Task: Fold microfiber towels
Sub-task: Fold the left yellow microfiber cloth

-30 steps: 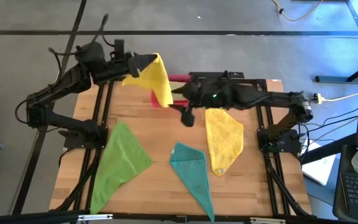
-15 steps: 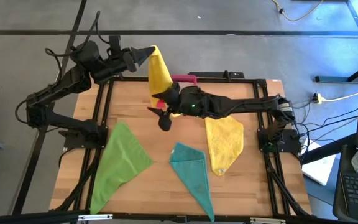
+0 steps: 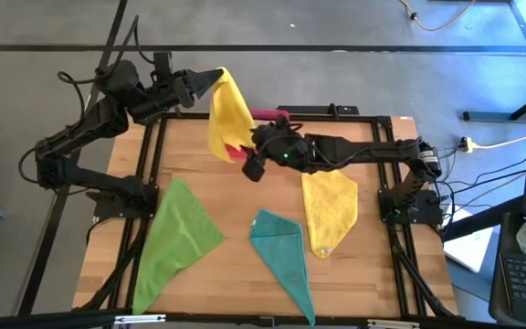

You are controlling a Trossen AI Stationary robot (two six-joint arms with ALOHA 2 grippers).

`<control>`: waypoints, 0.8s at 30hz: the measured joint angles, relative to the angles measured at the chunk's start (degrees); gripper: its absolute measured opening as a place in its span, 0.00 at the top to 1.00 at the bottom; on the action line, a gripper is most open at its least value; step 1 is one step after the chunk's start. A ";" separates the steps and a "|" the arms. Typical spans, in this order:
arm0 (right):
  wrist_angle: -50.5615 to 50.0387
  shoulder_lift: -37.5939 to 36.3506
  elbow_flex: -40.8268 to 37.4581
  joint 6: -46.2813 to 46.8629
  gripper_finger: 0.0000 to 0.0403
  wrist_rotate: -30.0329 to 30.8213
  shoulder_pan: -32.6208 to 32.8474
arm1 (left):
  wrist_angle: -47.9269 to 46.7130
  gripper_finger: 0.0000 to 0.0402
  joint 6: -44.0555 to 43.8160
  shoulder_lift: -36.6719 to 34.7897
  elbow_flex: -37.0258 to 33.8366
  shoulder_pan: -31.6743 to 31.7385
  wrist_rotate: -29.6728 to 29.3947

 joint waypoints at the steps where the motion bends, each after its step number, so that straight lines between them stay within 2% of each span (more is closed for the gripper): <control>1: 0.58 -0.02 0.00 0.04 0.36 0.00 -0.02 | 0.02 1.00 -0.10 0.00 0.00 -0.27 0.10; 3: 2.44 -0.23 0.00 -0.03 0.36 -1.35 -0.02 | 0.06 1.00 -0.16 0.00 0.00 -0.91 -0.08; 8: 7.71 -0.06 0.07 0.16 0.36 -13.43 0.11 | 0.55 1.00 -0.16 0.00 0.00 -1.76 -1.85; 11: 7.32 1.13 -0.35 2.55 0.36 -20.25 -0.02 | 1.24 1.00 -0.11 0.00 0.00 -1.98 -2.81; 14: 2.89 2.91 -2.06 8.54 0.36 -22.70 -0.60 | 3.81 1.00 -0.11 0.02 0.00 -2.03 -2.89; 17: -2.13 4.93 -4.70 10.77 0.36 -20.21 -0.83 | 4.90 1.00 -0.11 0.00 0.00 -2.01 -3.06; 24: -3.10 3.07 -5.06 8.99 0.42 -5.26 -0.81 | 4.33 1.00 -0.14 0.02 -0.02 -3.54 -2.83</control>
